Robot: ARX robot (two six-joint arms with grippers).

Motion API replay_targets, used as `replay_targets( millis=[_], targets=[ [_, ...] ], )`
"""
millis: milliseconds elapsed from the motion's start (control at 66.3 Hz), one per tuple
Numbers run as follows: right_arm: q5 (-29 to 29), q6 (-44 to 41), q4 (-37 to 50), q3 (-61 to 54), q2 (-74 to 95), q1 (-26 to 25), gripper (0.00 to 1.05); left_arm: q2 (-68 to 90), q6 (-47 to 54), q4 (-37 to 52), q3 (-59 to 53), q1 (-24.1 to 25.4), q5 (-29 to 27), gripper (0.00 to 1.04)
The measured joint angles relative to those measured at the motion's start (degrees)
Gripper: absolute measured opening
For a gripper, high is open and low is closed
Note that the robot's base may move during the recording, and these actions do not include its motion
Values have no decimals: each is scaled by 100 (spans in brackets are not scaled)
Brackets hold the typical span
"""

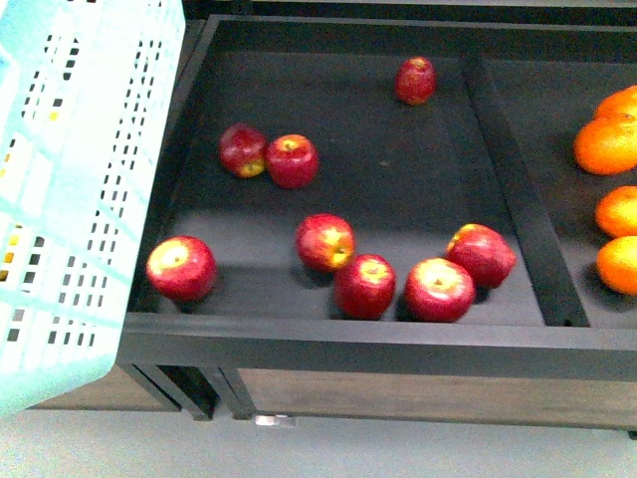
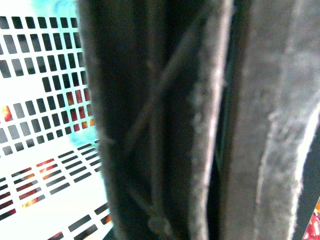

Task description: Pick lemon and mango into basket

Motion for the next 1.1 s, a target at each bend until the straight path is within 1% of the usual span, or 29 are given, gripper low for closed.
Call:
replay_targets(
  millis=[1101],
  targets=[
    [-15, 0, 4, 0, 0, 0, 96, -9, -13, 0, 0, -2, 28, 15]
  ],
)
